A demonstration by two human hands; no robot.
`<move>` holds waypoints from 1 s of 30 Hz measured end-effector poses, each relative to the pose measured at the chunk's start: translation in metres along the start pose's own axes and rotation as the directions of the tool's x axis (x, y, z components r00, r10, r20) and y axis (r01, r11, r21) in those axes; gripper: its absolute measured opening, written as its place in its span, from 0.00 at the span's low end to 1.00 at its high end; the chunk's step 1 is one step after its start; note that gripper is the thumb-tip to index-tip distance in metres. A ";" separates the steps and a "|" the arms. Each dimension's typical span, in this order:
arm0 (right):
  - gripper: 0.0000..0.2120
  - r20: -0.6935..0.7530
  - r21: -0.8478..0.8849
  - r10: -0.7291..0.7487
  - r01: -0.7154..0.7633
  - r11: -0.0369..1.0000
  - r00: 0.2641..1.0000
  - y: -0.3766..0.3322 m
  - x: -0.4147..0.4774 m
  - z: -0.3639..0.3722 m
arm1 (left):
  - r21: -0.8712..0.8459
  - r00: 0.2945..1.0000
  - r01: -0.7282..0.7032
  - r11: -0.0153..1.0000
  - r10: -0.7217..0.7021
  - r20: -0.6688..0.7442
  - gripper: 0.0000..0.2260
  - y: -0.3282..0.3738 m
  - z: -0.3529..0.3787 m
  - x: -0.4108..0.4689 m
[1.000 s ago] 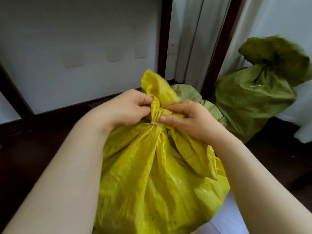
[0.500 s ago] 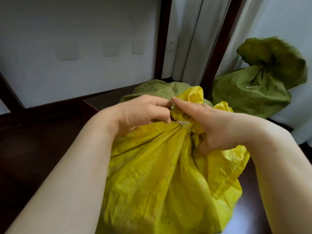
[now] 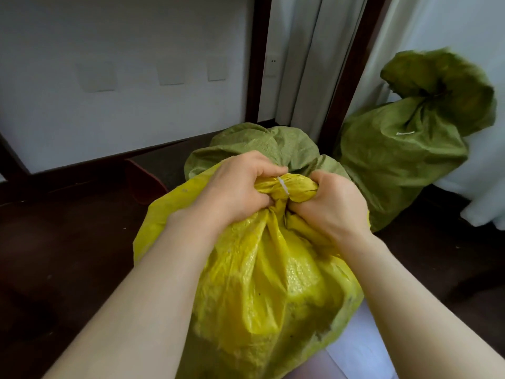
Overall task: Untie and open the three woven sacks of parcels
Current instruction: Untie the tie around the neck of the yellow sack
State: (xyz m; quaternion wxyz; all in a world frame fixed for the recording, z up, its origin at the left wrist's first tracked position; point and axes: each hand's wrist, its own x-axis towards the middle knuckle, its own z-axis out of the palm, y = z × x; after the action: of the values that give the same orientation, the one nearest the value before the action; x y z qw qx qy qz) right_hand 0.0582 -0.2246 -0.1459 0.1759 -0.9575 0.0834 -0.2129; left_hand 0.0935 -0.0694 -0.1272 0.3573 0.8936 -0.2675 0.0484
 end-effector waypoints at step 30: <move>0.33 0.252 0.261 -0.459 0.397 0.880 0.852 -0.005 0.005 -0.011 | -0.096 0.993 0.111 0.989 -0.113 -0.016 0.20 -0.011 -0.010 -0.011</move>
State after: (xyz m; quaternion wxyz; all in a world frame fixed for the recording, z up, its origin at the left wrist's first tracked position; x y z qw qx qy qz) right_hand 0.0581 -0.2243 -0.1323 0.2295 -0.9504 -0.1832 -0.1028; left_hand 0.0908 -0.0514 -0.1301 0.4042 0.8887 -0.2149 0.0252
